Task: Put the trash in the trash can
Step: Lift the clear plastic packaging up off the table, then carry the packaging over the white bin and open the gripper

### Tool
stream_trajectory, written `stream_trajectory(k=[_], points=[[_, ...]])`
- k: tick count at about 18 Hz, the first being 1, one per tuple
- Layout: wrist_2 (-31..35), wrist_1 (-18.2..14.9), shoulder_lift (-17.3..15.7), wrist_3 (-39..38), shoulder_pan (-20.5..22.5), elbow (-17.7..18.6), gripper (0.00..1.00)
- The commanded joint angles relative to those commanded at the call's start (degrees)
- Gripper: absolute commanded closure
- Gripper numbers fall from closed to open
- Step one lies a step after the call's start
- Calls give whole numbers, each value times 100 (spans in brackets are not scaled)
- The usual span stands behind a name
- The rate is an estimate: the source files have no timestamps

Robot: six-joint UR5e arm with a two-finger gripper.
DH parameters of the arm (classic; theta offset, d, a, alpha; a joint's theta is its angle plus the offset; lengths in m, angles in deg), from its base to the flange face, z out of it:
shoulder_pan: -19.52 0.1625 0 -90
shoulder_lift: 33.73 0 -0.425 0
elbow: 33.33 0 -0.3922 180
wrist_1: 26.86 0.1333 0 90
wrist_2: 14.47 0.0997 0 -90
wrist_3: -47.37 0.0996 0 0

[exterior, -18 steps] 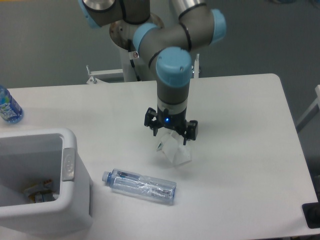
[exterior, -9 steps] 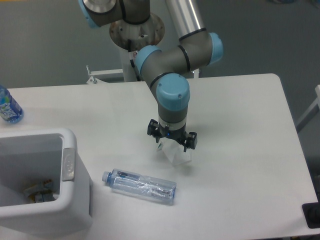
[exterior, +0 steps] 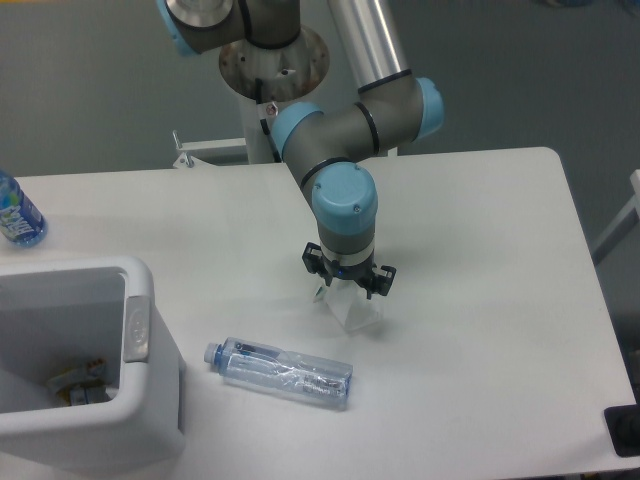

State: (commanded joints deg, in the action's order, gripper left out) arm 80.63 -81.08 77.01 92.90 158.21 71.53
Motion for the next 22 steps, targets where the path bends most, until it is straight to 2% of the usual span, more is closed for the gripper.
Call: stream_trajectory(k=[1, 4, 10, 13, 16, 19, 22], points=[[0, -9, -9, 0, 0, 0, 91], [-9, -53, -61, 17, 9, -79, 100], [-61, -123, -395, 79, 79, -369, 100], [-280, -132, -475, 9, 123, -640, 100], [-1288, -123, -729, -629, 263, -1105, 100], [-2571, -62, -747, -1807, 369, -1860, 100], [-3285, -44, -739, -3038, 317, -2529, 100]])
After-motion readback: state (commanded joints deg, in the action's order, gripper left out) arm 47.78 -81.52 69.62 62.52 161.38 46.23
